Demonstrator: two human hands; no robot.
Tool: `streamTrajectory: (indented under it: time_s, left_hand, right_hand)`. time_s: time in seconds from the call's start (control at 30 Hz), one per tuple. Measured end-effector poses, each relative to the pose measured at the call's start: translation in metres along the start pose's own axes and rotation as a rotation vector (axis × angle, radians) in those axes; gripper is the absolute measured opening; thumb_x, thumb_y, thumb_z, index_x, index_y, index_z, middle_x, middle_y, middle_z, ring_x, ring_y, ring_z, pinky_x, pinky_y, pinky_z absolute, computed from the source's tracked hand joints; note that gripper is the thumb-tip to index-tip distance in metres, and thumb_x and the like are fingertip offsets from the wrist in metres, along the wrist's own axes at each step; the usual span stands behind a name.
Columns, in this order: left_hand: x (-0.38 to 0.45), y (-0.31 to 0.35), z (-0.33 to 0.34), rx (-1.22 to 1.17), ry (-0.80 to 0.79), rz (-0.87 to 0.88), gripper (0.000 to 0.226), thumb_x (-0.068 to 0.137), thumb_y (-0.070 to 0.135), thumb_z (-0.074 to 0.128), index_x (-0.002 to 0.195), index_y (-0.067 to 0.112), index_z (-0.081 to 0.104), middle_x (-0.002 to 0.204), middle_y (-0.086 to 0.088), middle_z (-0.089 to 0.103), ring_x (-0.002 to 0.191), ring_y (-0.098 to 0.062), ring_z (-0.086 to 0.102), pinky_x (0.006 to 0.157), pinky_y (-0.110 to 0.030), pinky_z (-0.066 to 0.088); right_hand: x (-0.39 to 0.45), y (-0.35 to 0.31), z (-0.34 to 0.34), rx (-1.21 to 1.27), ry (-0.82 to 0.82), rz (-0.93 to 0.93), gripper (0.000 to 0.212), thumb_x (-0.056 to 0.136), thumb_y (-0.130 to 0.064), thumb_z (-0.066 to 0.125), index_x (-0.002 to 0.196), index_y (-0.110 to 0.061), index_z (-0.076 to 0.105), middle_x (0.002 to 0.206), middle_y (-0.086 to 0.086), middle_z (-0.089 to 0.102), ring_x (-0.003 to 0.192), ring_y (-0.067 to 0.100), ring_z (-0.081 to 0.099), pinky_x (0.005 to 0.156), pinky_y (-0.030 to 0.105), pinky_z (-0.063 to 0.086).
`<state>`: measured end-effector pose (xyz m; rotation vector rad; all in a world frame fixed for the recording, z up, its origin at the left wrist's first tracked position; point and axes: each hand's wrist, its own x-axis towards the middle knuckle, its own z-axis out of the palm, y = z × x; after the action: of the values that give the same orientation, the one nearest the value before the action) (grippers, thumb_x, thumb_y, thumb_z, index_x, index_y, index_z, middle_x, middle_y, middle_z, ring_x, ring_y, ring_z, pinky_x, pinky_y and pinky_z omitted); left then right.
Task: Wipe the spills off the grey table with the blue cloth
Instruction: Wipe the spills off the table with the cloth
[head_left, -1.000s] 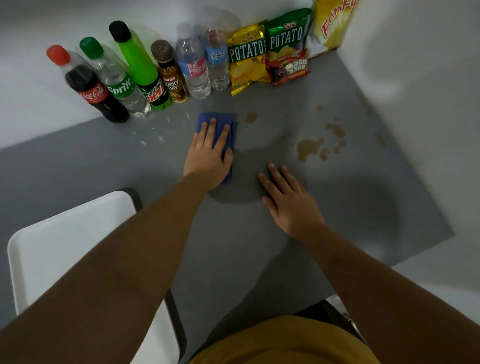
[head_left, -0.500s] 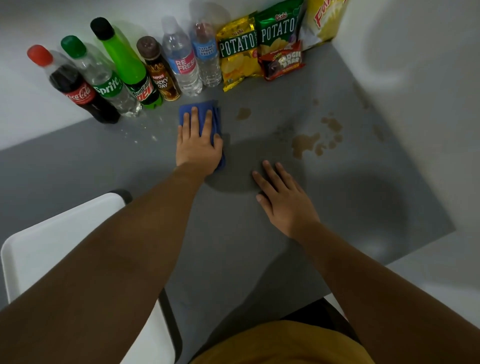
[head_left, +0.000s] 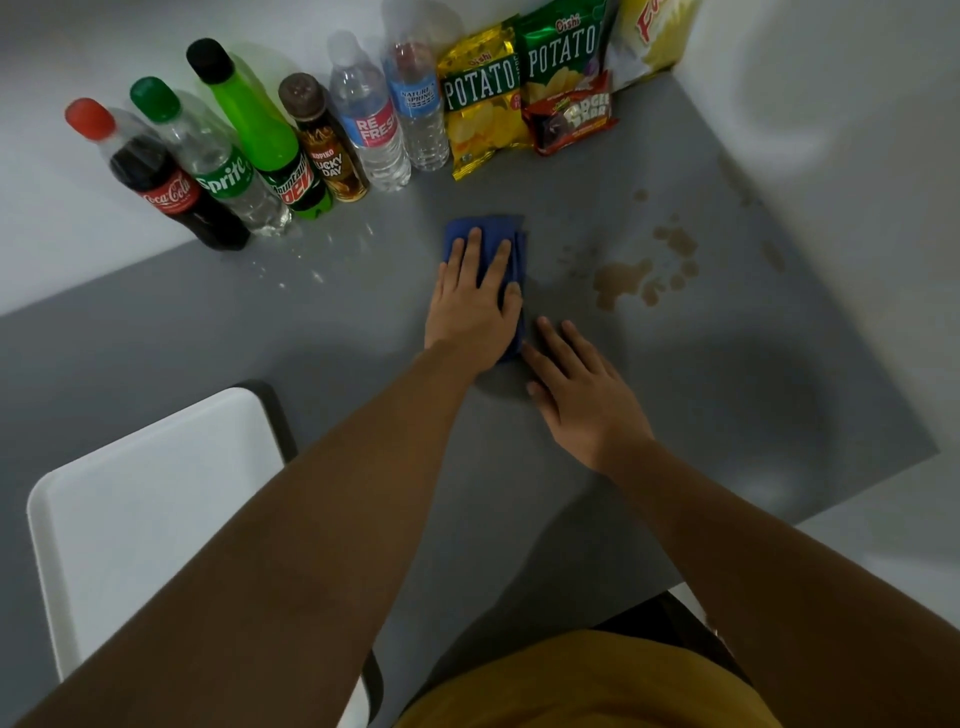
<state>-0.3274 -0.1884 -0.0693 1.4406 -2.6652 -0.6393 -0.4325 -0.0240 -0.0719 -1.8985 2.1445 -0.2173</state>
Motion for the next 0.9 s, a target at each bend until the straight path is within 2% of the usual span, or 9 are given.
streamTrajectory:
  time_s: [0.07, 0.13, 0.23, 0.33, 0.4, 0.47, 0.53, 0.7, 0.9]
  left_hand:
    - [-0.003, -0.007, -0.011, -0.127, 0.052, 0.009, 0.056, 0.108, 0.041, 0.033, 0.161, 0.021, 0.026, 0.170, -0.006, 0.015, 0.156, -0.026, 0.011, 0.127, -0.037, 0.011]
    - [-0.009, -0.021, -0.021, -0.163, 0.147, 0.007, 0.053, 0.108, 0.036, 0.039, 0.157, 0.016, 0.037, 0.165, -0.008, 0.029, 0.151, -0.027, 0.027, 0.124, -0.035, 0.020]
    - [-0.016, -0.049, -0.027, -0.089, 0.219, -0.039, 0.050, 0.108, 0.031, 0.039, 0.154, 0.010, 0.041, 0.162, -0.013, 0.034, 0.150, -0.030, 0.030, 0.125, -0.038, 0.021]
    - [-0.015, -0.070, -0.025, -0.015, 0.199, -0.071, 0.050, 0.109, 0.028, 0.036, 0.157, 0.011, 0.036, 0.167, -0.014, 0.024, 0.155, -0.032, 0.017, 0.127, -0.040, 0.012]
    - [-0.012, -0.077, -0.022, 0.010, 0.175, -0.079, 0.052, 0.109, 0.028, 0.033, 0.159, 0.013, 0.030, 0.169, -0.014, 0.017, 0.157, -0.032, 0.010, 0.128, -0.043, 0.009]
    - [-0.010, -0.080, -0.016, 0.026, 0.168, -0.096, 0.054, 0.109, 0.028, 0.031, 0.161, 0.013, 0.024, 0.169, -0.015, 0.012, 0.157, -0.032, 0.007, 0.128, -0.044, 0.007]
    - [-0.008, -0.081, -0.012, 0.049, 0.189, -0.107, 0.055, 0.109, 0.028, 0.030, 0.161, 0.013, 0.023, 0.169, -0.015, 0.012, 0.157, -0.032, 0.007, 0.128, -0.044, 0.007]
    - [-0.008, -0.081, -0.006, 0.078, 0.239, -0.119, 0.055, 0.109, 0.030, 0.029, 0.161, 0.014, 0.024, 0.169, -0.014, 0.014, 0.157, -0.031, 0.009, 0.128, -0.044, 0.009]
    - [-0.009, -0.083, -0.007, 0.093, 0.238, -0.126, 0.055, 0.109, 0.034, 0.025, 0.162, 0.018, 0.021, 0.170, -0.010, 0.013, 0.158, -0.028, 0.007, 0.128, -0.042, 0.008]
  right_hand:
    - [0.004, -0.005, -0.004, 0.028, 0.095, 0.039, 0.043, 0.107, -0.033, 0.041, 0.145, -0.015, 0.053, 0.159, 0.008, 0.040, 0.149, 0.031, 0.033, 0.118, 0.046, 0.034]
    - [0.014, -0.013, -0.010, 0.057, 0.232, 0.093, 0.035, 0.106, -0.029, 0.046, 0.130, -0.010, 0.064, 0.142, 0.013, 0.057, 0.135, 0.035, 0.049, 0.108, 0.047, 0.043]
    - [0.041, -0.028, -0.019, 0.091, 0.322, 0.101, 0.033, 0.104, -0.027, 0.050, 0.123, -0.005, 0.065, 0.131, 0.017, 0.061, 0.122, 0.037, 0.055, 0.099, 0.046, 0.046]
    - [0.078, -0.042, -0.020, 0.152, 0.204, 0.017, 0.043, 0.106, -0.026, 0.045, 0.139, 0.000, 0.053, 0.148, 0.022, 0.047, 0.140, 0.038, 0.041, 0.113, 0.043, 0.038]
    - [0.101, -0.048, -0.012, 0.109, 0.107, -0.055, 0.052, 0.109, -0.026, 0.037, 0.153, 0.002, 0.034, 0.162, 0.023, 0.026, 0.153, 0.036, 0.020, 0.123, 0.040, 0.021]
    - [0.120, -0.051, -0.003, 0.066, 0.035, -0.062, 0.058, 0.110, -0.028, 0.031, 0.159, -0.002, 0.015, 0.168, 0.018, 0.006, 0.156, 0.032, 0.003, 0.126, 0.040, 0.010]
    - [0.131, -0.051, 0.003, 0.091, -0.005, -0.004, 0.062, 0.110, -0.033, 0.029, 0.161, -0.008, 0.006, 0.169, 0.013, -0.005, 0.156, 0.029, -0.005, 0.126, 0.041, 0.003]
    - [0.136, -0.052, 0.013, 0.010, 0.047, 0.057, 0.067, 0.107, -0.050, 0.022, 0.162, -0.015, 0.005, 0.170, 0.009, -0.004, 0.156, 0.025, -0.004, 0.125, 0.039, 0.000]
    - [0.146, -0.031, 0.003, -0.003, 0.062, 0.087, 0.068, 0.105, -0.053, 0.026, 0.162, -0.018, 0.010, 0.170, 0.006, 0.000, 0.157, 0.025, -0.001, 0.126, 0.041, 0.002]
